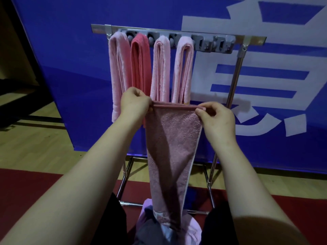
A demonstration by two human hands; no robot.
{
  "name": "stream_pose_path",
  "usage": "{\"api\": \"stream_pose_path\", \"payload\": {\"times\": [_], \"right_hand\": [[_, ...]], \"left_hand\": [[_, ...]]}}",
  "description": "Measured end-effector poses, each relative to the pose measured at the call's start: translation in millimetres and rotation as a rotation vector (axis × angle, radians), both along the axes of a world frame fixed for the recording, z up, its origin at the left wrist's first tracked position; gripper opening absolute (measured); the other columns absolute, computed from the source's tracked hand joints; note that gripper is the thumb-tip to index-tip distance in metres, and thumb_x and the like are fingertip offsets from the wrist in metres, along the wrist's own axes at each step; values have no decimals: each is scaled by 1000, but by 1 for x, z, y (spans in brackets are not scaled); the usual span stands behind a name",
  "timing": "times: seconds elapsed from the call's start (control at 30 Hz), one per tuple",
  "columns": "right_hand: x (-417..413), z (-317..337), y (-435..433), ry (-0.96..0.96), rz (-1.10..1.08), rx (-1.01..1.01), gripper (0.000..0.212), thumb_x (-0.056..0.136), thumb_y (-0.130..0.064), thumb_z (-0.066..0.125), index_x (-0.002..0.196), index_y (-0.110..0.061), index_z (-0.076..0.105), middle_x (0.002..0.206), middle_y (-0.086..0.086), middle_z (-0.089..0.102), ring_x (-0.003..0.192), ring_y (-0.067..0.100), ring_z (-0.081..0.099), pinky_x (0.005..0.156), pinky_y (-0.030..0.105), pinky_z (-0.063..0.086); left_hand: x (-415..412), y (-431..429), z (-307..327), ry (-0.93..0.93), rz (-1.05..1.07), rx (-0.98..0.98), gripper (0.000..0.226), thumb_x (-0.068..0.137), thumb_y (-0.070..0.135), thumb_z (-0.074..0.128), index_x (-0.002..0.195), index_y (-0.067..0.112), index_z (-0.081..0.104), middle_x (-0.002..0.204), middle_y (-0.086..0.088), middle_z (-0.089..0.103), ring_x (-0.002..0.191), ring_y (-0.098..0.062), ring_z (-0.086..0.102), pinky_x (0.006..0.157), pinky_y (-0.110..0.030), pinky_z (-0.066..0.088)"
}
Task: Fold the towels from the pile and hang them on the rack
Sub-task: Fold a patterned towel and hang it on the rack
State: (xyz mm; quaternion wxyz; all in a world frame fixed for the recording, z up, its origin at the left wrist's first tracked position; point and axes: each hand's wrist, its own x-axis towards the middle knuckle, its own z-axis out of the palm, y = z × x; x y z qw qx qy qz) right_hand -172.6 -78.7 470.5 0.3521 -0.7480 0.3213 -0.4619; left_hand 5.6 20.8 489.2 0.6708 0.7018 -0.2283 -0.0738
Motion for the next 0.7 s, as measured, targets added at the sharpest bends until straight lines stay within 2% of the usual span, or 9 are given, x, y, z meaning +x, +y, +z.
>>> {"api": "stream_pose_path", "payload": {"times": [0.07, 0.1, 0.13, 0.27, 0.4, 0.47, 0.53, 0.6, 0.7], "right_hand": [[3, 5, -3, -41, -44, -81, 9, 90, -23, 66, 95, -29, 69, 93, -13, 65, 91, -2, 60, 79, 11, 48], [4, 6, -5, -46, -65, -102, 8, 89, -25, 67, 96, -30, 69, 95, -10, 66, 94, 3, 60, 82, 19, 50], [5, 6, -6, -35, -64, -94, 8, 89, -25, 67, 95, -30, 69, 95, -9, 66, 92, 4, 61, 82, 21, 50], [5, 3, -5, 2, -38, -27, 9, 90, -21, 66, 90, -29, 67, 87, -15, 65, 82, -2, 59, 69, 13, 42], [8, 7, -3, -111, -113, -155, 5, 91, -25, 65, 93, -27, 68, 91, -14, 65, 88, 2, 59, 74, 17, 47], [9, 8, -4, -60, -63, -82, 6, 90, -22, 66, 90, -28, 67, 87, -16, 64, 81, -8, 57, 67, 7, 44], [8, 6, -4, -23, -19, -19, 8, 90, -19, 66, 89, -27, 66, 83, -17, 63, 75, -15, 55, 61, 1, 41], [8, 6, -4, -17, -26, -36, 8, 90, -20, 66, 90, -28, 67, 83, -18, 63, 77, -10, 56, 62, 6, 40], [7, 8, -6, -35, -30, -23, 8, 90, -21, 66, 92, -29, 67, 86, -17, 65, 82, -5, 58, 65, 7, 40]], "left_hand": [[1, -1, 9, -102, 71, -67, 17, 72, -4, 55, 80, 11, 54, 64, -6, 56, 51, -15, 55, 45, -24, 45], [2, -1, 12, -126, 78, -76, 17, 71, -3, 55, 79, 12, 54, 64, -4, 55, 54, -15, 54, 49, -26, 45], [4, -3, 13, -128, 71, -63, 17, 71, -2, 56, 78, 13, 54, 64, -4, 54, 56, -16, 54, 51, -28, 47], [7, -3, 9, -83, 69, 18, 19, 71, -1, 63, 78, 14, 54, 69, -5, 58, 65, -19, 57, 56, -31, 50], [6, -1, 25, -260, 116, -134, 20, 66, -2, 57, 71, 16, 52, 66, 0, 53, 64, -16, 53, 55, -32, 49], [8, -1, 25, -225, 101, -90, 24, 65, -6, 54, 68, 17, 49, 64, -1, 51, 61, -18, 53, 54, -34, 51], [9, -1, 16, -187, 15, 1, 30, 68, -11, 48, 64, 18, 51, 62, -2, 52, 61, -18, 54, 53, -37, 53], [8, 1, 14, -225, -81, 78, 36, 72, -11, 42, 61, 18, 59, 63, -4, 56, 61, -16, 51, 56, -29, 45], [5, 5, 19, -236, -230, 116, 40, 78, -10, 42, 61, 15, 68, 78, -20, 68, 73, -28, 59, 70, -41, 53]]}}
